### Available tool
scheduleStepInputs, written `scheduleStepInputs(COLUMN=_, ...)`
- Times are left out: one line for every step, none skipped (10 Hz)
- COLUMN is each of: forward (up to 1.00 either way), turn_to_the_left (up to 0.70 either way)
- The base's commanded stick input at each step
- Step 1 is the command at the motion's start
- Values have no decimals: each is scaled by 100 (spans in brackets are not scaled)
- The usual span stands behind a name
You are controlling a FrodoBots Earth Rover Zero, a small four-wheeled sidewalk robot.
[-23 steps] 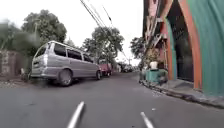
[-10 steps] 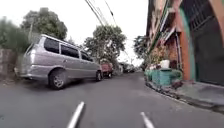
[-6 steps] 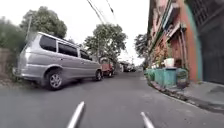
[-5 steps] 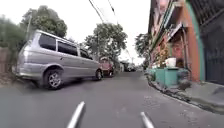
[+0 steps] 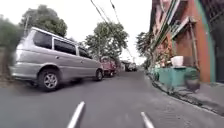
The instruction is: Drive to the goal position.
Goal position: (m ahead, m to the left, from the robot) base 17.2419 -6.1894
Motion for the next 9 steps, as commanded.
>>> scheduleStepInputs(forward=70, turn_to_the_left=-7)
scheduleStepInputs(forward=70, turn_to_the_left=-31)
scheduleStepInputs(forward=70, turn_to_the_left=-35)
scheduleStepInputs(forward=70, turn_to_the_left=-35)
scheduleStepInputs(forward=70, turn_to_the_left=-35)
scheduleStepInputs(forward=70, turn_to_the_left=-35)
scheduleStepInputs(forward=70, turn_to_the_left=-35)
scheduleStepInputs(forward=70, turn_to_the_left=-35)
scheduleStepInputs(forward=70, turn_to_the_left=-35)
